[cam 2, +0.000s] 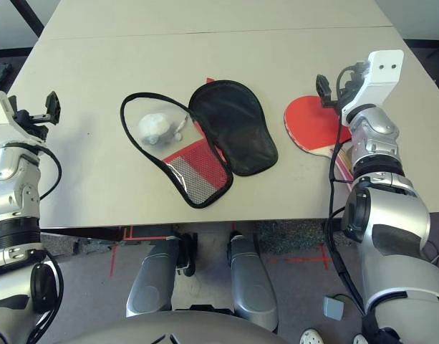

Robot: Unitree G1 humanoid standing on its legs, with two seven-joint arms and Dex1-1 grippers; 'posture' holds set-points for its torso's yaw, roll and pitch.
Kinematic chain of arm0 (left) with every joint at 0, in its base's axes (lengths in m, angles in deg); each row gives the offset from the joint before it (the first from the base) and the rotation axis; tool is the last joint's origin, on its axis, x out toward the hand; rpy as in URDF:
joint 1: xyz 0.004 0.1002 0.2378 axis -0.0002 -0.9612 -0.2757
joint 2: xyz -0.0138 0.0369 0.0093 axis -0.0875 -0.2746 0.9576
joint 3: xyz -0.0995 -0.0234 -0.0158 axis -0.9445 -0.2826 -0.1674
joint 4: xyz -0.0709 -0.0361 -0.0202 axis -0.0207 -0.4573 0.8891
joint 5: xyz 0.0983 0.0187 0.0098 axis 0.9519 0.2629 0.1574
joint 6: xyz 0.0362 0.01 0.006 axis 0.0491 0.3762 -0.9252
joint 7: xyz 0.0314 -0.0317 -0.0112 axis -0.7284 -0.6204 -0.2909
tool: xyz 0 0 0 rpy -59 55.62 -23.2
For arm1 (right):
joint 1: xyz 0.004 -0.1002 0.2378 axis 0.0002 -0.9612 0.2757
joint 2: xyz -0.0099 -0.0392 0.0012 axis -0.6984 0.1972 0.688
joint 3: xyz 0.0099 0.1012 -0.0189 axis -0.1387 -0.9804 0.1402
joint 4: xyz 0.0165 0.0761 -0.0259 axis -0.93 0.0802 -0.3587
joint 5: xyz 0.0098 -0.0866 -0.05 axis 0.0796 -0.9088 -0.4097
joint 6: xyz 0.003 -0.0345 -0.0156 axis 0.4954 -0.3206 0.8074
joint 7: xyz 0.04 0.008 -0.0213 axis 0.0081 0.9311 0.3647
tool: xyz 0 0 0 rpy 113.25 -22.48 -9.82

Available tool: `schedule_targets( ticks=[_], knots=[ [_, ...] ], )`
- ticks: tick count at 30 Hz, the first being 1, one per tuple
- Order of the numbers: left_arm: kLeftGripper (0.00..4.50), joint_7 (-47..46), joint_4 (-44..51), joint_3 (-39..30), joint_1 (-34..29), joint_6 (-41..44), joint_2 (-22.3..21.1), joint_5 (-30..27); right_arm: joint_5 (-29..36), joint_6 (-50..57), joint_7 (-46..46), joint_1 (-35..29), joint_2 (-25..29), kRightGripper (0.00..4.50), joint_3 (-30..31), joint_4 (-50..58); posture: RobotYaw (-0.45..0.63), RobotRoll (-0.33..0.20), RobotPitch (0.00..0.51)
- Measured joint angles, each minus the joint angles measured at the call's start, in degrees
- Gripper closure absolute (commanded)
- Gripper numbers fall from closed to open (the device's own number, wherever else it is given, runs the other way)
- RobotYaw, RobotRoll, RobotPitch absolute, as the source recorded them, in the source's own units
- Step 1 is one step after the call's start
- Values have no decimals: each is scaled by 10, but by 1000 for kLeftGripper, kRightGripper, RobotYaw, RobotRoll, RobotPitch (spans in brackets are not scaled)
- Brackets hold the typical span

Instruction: Store the ping-pong paddle in its case and zip it.

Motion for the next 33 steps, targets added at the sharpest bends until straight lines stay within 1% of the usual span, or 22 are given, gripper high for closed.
schedule_targets(
  ticks=[2,4,8,10,11,14,18,19,24,29,31,32,33],
  knots=[
    [0,22,8,0,-5,14,-15,-10,0,7,-9,1,1,35,2,0,155,0,235],
    [0,77,40,4,-9,60,-47,-40,-3,24,-29,0,14,35,7,2,153,0,239],
    [0,181,152,16,4,162,-124,-117,-6,56,-68,-1,45,35,15,35,144,0,245],
    [0,227,204,40,22,219,-152,-153,-6,82,-89,-6,52,35,24,65,138,0,246],
    [0,238,218,48,29,233,-156,-164,-6,90,-95,-8,54,35,26,73,124,0,246],
    [0,276,264,82,59,294,-160,-212,-2,157,-122,-36,64,35,29,136,105,0,245],
    [0,304,298,126,93,349,-147,-254,11,324,-141,-79,92,35,37,259,77,0,241],
    [0,306,300,138,102,357,-139,-256,11,382,-140,-95,105,35,44,299,63,0,240],
    [0,319,295,189,109,362,-103,-248,28,601,-147,-148,156,35,56,462,23,0,233],
    [0,340,283,217,126,348,-96,-224,46,746,-149,-184,205,35,71,584,9,0,229],
    [0,351,275,225,129,340,-93,-217,53,790,-153,-206,231,35,77,633,9,0,229],
    [0,354,268,227,129,338,-92,-214,57,806,-154,-212,241,35,77,648,-20,0,219],
    [0,357,262,229,128,336,-91,-208,61,824,-153,-217,249,35,76,665,-20,0,219]
  ],
)
